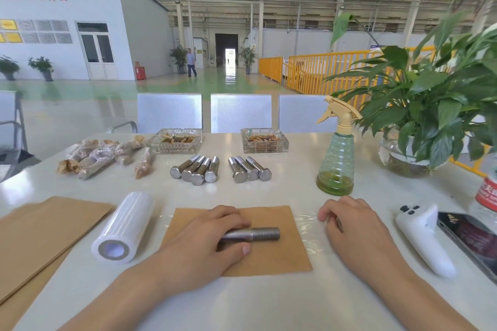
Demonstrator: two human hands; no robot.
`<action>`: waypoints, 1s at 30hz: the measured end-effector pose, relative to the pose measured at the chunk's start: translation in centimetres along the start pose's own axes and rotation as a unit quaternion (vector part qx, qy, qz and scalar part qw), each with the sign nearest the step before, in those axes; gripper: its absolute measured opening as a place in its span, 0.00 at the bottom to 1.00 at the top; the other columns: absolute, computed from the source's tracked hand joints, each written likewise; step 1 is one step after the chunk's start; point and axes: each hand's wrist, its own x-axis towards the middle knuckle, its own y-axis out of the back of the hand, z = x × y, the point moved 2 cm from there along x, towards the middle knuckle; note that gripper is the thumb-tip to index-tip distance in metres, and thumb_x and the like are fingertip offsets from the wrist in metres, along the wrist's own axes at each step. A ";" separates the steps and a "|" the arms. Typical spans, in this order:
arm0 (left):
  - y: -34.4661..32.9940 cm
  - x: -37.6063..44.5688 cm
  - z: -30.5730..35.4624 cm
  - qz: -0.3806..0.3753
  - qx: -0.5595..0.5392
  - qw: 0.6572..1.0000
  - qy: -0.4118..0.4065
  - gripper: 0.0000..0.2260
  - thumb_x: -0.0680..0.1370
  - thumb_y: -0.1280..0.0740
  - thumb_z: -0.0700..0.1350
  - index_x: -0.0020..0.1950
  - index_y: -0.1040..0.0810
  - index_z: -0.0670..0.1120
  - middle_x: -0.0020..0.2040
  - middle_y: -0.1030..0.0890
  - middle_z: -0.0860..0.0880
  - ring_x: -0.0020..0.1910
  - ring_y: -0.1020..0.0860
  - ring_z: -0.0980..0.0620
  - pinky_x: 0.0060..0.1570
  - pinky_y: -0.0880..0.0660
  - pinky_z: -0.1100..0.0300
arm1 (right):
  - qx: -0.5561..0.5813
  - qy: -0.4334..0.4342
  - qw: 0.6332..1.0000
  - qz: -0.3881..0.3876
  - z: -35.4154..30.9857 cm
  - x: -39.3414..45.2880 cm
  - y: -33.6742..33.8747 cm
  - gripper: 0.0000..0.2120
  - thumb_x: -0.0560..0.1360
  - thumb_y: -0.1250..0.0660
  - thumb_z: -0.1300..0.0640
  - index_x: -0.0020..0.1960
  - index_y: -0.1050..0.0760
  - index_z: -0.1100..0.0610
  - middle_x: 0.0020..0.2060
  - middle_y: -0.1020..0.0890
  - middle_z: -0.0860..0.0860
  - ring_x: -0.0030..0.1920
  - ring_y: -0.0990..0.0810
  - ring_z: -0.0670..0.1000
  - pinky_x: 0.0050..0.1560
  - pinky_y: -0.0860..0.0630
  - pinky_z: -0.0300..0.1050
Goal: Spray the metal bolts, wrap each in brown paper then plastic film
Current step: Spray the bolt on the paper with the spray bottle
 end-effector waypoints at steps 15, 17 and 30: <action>0.6 -0.3 0.9 0.066 -0.020 0.997 -0.021 0.04 0.81 0.33 0.54 0.55 0.20 0.59 0.53 0.22 0.61 0.48 0.25 0.63 0.46 0.33 0.71 | -0.007 0.000 1.000 0.004 0.3 0.1 -0.1 0.11 0.79 0.39 0.57 0.47 0.24 0.42 0.42 0.25 0.40 0.48 0.30 0.45 0.45 0.36 0.42; 0.7 -0.2 0.9 0.063 -0.017 0.998 -0.016 0.04 0.82 0.33 0.54 0.55 0.21 0.58 0.53 0.23 0.61 0.48 0.25 0.62 0.47 0.33 0.70 | -0.010 -0.001 1.000 0.005 0.3 0.1 -0.2 0.11 0.79 0.39 0.58 0.46 0.24 0.41 0.42 0.25 0.40 0.48 0.30 0.45 0.45 0.36 0.42; 1.2 0.1 -1.2 0.069 -0.065 0.995 -0.006 0.06 0.75 0.28 0.54 0.51 0.19 0.58 0.53 0.19 0.60 0.51 0.21 0.57 0.54 0.25 0.60 | 0.272 -0.202 0.928 0.152 1.5 7.5 4.8 0.26 0.80 0.33 0.51 0.76 0.32 0.53 0.66 0.21 0.52 0.58 0.23 0.52 0.58 0.29 0.47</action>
